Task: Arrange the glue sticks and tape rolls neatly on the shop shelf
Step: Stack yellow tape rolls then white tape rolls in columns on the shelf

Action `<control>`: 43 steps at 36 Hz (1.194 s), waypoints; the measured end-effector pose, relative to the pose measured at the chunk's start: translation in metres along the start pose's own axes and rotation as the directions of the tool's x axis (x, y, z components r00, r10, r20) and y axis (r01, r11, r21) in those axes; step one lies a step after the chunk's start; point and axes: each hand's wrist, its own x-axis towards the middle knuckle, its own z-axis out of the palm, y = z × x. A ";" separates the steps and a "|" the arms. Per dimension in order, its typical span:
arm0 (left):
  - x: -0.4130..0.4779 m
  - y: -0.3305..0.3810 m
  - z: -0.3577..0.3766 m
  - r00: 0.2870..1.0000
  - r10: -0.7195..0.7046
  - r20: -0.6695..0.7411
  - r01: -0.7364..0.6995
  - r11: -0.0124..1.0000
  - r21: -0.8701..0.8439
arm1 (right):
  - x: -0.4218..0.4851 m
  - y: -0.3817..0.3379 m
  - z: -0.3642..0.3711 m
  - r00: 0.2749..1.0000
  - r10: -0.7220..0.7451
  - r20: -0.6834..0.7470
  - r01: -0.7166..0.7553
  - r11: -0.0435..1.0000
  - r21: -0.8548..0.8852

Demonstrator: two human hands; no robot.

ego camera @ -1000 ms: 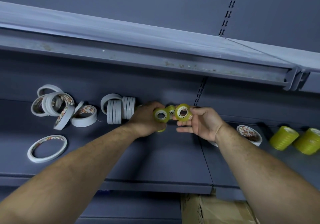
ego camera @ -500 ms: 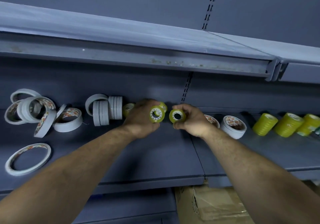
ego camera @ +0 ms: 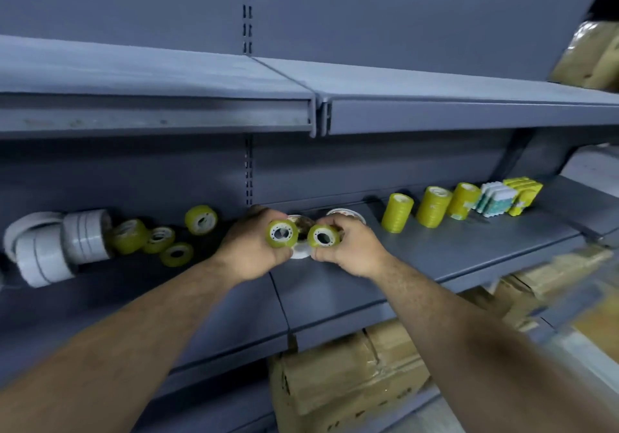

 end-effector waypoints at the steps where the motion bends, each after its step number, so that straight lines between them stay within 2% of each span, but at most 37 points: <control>1: 0.003 0.010 0.003 1.000 0.006 0.014 -0.006 1.000 0.018 | -0.002 0.007 -0.007 1.000 0.000 -0.019 0.000 1.000 -0.001; 4: 0.014 0.038 0.026 1.000 0.020 0.022 -0.021 0.999 0.036 | -0.009 0.034 -0.038 0.999 0.005 -0.047 -0.005 1.000 -0.005; 13: 0.047 0.122 0.103 0.986 -0.141 -0.092 0.124 0.978 -0.168 | -0.022 0.109 -0.146 0.997 0.053 -0.056 -0.056 0.997 -0.054; 17: 0.065 0.143 0.124 0.978 -0.175 -0.110 0.154 0.973 -0.174 | -0.022 0.127 -0.177 0.995 0.077 -0.058 -0.082 0.994 -0.075; 23: 0.097 0.160 0.138 0.984 -0.145 -0.101 0.134 0.985 -0.107 | -0.004 0.139 -0.200 0.993 0.080 -0.081 -0.088 0.992 -0.094; 28: 0.129 0.168 0.145 0.998 -0.050 -0.050 0.045 0.995 -0.086 | 0.014 0.142 -0.207 0.990 0.098 -0.103 -0.108 0.989 -0.105; 35: 0.162 0.173 0.157 0.999 -0.011 -0.045 0.006 0.994 -0.111 | 0.033 0.147 -0.213 0.986 0.096 -0.136 -0.111 0.988 -0.105; 43: 0.186 0.184 0.172 0.999 -0.018 -0.037 0.016 0.998 -0.057 | 0.052 0.164 -0.225 0.990 0.113 -0.087 -0.123 0.984 -0.128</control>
